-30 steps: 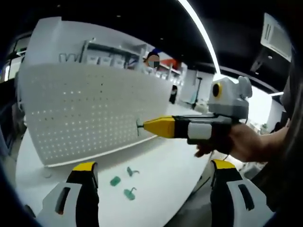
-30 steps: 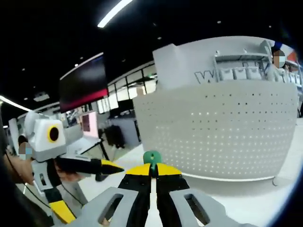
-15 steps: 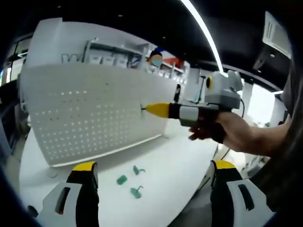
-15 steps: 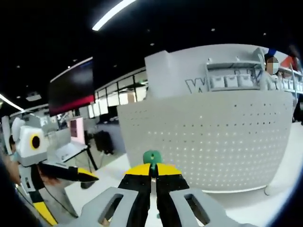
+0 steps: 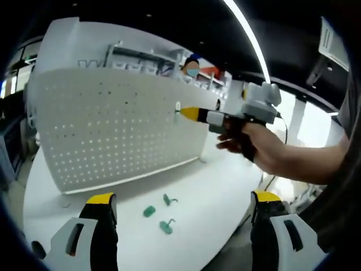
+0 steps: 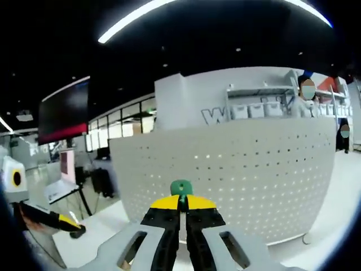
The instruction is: Insert the hook assembly into the mounting plate slot until the hook locks in place.
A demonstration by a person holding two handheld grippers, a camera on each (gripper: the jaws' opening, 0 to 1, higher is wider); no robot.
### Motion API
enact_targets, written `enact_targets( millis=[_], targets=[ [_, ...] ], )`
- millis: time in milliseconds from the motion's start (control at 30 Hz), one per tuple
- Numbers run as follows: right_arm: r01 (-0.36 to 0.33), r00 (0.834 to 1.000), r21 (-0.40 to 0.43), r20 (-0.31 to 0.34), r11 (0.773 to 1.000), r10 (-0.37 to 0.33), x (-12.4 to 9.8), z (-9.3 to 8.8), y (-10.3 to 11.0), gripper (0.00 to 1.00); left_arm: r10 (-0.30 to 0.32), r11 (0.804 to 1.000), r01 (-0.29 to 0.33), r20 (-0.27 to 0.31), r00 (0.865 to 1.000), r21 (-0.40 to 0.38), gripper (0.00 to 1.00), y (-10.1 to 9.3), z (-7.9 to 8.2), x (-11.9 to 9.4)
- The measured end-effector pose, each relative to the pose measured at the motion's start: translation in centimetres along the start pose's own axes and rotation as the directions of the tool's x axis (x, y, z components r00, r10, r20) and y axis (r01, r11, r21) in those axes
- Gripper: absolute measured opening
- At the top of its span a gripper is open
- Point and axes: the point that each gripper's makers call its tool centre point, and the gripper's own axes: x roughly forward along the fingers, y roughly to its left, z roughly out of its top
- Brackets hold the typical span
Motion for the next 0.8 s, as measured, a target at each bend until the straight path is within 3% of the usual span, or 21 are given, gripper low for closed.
enact_targets(
  millis=[67,133,467,800],
  targets=[
    [0.021,1.000,0.006,-0.005,1.000,-0.021,0.6,-0.2,-1.1,0.00,0.000,1.000,0.000,0.002,1.000,-0.003,1.00,0.1,-0.1,0.0],
    [0.071,0.997,0.062,-0.002,0.996,-0.071,1.1,-0.3,-2.7,0.00,0.005,1.000,-0.005,-0.008,1.000,-0.007,1.00,0.4,-0.4,0.1],
    [0.177,0.983,0.041,0.029,0.983,-0.179,2.7,1.1,-7.9,0.00,0.020,1.000,-0.021,-0.013,1.000,-0.019,1.00,1.1,-0.6,-0.1],
    [0.222,0.971,0.014,0.082,0.975,-0.223,3.1,2.8,-10.3,0.00,0.028,0.999,-0.029,-0.012,1.000,-0.023,1.00,1.6,-0.5,0.2]
  ],
)
